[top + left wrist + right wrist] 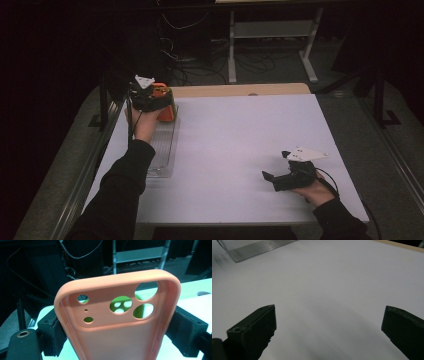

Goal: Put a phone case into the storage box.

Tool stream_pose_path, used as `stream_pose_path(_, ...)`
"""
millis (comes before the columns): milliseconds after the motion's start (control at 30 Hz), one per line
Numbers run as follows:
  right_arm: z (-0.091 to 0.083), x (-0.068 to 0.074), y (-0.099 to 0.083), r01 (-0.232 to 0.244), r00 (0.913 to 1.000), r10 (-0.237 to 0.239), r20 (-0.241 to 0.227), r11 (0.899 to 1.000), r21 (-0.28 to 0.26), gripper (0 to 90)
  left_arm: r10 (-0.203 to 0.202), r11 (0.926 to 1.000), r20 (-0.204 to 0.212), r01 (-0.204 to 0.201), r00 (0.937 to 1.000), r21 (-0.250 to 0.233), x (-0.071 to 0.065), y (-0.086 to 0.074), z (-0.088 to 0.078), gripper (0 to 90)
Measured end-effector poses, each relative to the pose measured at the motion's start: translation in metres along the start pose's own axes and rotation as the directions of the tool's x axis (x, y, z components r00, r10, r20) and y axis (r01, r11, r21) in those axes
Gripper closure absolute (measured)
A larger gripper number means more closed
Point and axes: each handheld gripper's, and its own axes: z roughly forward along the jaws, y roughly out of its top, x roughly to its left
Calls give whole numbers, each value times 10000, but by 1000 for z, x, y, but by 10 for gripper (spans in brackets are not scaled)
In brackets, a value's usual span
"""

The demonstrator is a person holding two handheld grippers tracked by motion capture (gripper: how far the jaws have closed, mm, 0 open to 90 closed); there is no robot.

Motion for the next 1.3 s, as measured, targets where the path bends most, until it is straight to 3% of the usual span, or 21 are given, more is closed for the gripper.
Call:
stream_pose_path(100,0,0,0,-46,10000,46,-30,10000,-11,0,69,9997,-112,-66,9999,219,0,-6,7,138)
stream_pose_path(200,0,-1,0,7,10000,-7,-36,10000,-37,0,-169,9997,-157,172,9997,154,0,-10,14,137)
stream_pose_path(367,0,-1,-1,48,10000,-48,-38,10000,-27,0,-164,9996,-224,169,9996,229,-2,-13,20,136)
stream_pose_path(400,0,-1,-1,52,10000,-52,-36,10000,-23,0,19,9995,-245,-11,9997,310,-2,-14,20,135)
stream_pose_path(433,-1,-1,-1,31,10000,-31,-38,10000,-23,0,-86,9998,-246,91,9997,184,-4,-15,22,135)
stream_pose_path(700,-2,-1,-1,-15,10000,15,-24,10000,12,0,104,9986,-361,-85,9993,517,-6,-21,28,129)
stream_pose_path(967,-1,-1,-1,18,10000,-18,-29,10000,1,0,174,9981,-247,-159,9995,596,-5,-22,29,118)
stream_pose_path(1167,-1,-1,-1,18,10000,-18,-36,10000,-11,0,51,9979,1,-51,10000,639,-2,-23,31,5)
stream_pose_path(1300,-1,-1,-1,46,10000,-46,-44,10000,-18,0,-109,9987,118,103,9999,496,-1,-22,29,0)
